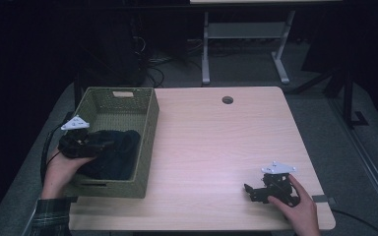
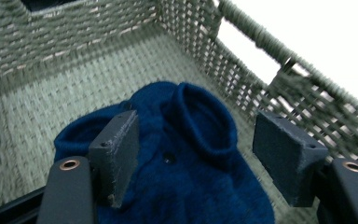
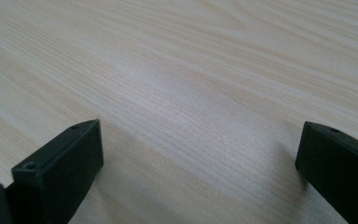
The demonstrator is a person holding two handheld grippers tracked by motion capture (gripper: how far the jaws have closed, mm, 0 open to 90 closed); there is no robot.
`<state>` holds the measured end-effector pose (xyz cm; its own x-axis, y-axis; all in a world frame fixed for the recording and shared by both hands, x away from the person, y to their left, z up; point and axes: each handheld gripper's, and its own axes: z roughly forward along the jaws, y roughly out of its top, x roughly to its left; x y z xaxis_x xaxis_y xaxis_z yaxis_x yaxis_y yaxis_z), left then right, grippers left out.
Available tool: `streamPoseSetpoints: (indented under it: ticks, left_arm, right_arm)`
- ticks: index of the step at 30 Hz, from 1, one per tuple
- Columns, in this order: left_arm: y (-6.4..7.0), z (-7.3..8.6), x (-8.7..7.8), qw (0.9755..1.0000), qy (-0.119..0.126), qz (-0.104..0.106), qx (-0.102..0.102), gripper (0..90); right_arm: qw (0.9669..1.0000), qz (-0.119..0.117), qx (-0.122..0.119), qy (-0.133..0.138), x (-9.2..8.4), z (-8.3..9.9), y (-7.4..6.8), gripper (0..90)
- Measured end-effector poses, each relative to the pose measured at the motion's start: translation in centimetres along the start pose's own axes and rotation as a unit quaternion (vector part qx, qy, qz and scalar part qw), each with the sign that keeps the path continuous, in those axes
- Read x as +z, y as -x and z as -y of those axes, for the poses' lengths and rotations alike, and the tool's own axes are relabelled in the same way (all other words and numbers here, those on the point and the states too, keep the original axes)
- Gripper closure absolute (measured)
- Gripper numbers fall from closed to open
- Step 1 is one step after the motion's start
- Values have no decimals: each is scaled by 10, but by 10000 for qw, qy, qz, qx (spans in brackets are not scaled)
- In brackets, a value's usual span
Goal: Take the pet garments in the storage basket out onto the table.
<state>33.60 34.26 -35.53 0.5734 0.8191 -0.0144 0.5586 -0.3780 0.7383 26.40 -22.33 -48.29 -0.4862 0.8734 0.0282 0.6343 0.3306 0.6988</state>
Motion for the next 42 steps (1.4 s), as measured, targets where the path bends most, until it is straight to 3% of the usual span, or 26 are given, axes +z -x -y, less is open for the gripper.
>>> streamPoseSetpoints:
  ticks: [6,12,18,22,35,40,41,42]
  left_arm:
    - [-6,4,4,9998,-150,26,-128,312]
    - [-12,6,8,9992,-402,-65,54,320]
    - [-18,6,15,9975,-701,22,-10,311]
    - [-18,6,26,9937,-1117,-47,46,302]
    - [-20,14,46,9858,-1672,-144,70,329]
    - [-21,17,48,9839,-1782,-133,35,476]
    - [-22,18,49,9823,-1873,-70,61,600]
    - [-22,18,49,9823,-1873,-70,61,670]
  right_arm:
    - [10000,3,6,-3,0,0,0,4]
    - [10000,1,9,2,0,0,0,4]
    - [10000,5,13,0,0,0,0,4]
    - [10000,5,20,6,0,0,0,4]
    - [10000,9,19,3,0,0,0,5]
    - [10000,11,16,3,0,0,0,4]
    - [10000,10,16,3,0,0,0,5]
    - [10000,10,16,3,0,0,0,5]
